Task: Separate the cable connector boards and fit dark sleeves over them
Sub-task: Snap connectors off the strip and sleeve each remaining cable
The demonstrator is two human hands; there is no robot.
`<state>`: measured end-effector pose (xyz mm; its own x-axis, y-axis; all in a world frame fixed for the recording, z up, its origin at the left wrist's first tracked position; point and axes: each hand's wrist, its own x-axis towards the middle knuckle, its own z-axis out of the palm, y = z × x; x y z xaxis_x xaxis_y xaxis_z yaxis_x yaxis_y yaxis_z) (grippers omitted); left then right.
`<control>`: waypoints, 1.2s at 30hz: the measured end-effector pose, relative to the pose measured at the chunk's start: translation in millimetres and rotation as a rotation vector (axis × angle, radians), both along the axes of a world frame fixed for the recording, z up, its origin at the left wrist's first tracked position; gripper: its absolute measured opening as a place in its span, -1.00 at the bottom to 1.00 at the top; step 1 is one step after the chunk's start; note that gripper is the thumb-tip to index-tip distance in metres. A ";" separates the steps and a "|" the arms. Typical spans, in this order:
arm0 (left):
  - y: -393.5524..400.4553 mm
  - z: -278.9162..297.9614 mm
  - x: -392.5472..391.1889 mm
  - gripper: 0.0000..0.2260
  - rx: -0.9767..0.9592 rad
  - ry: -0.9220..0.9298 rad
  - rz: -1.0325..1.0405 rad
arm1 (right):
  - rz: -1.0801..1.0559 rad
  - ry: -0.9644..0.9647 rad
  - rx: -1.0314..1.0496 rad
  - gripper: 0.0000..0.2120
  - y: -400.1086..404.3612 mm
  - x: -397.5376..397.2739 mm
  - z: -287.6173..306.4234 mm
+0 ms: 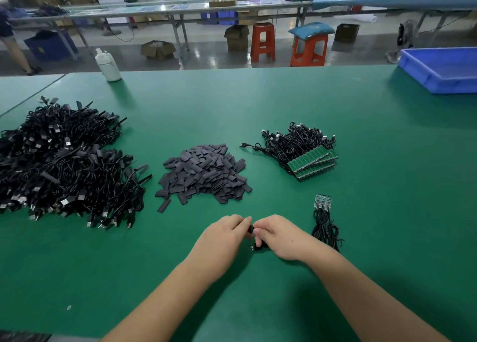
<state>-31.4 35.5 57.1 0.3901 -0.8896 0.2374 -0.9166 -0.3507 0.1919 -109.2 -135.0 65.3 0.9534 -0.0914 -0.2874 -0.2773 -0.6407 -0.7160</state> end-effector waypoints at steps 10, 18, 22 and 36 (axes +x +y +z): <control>-5.9 -6.6 11.7 -0.77 0.216 -0.035 0.120 | 0.022 0.028 -0.056 -0.75 9.6 0.9 -17.1; -1.9 -14.8 9.0 -0.82 0.235 0.100 0.104 | 0.080 -0.059 -0.136 -0.48 4.8 -0.4 -25.2; -9.2 -19.3 7.0 -0.75 0.240 0.083 0.083 | 0.072 -0.111 -0.243 -0.51 5.9 -0.9 -32.8; 3.0 -2.4 21.8 -0.86 0.063 -0.148 0.031 | 0.079 -0.480 -0.507 -0.88 3.9 -15.1 -45.5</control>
<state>-9.6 38.5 54.7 0.3827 -0.8925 0.2386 -0.9217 -0.3866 0.0325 -124.3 -131.1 19.8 0.9736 -0.0284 0.2266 0.0555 -0.9331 -0.3553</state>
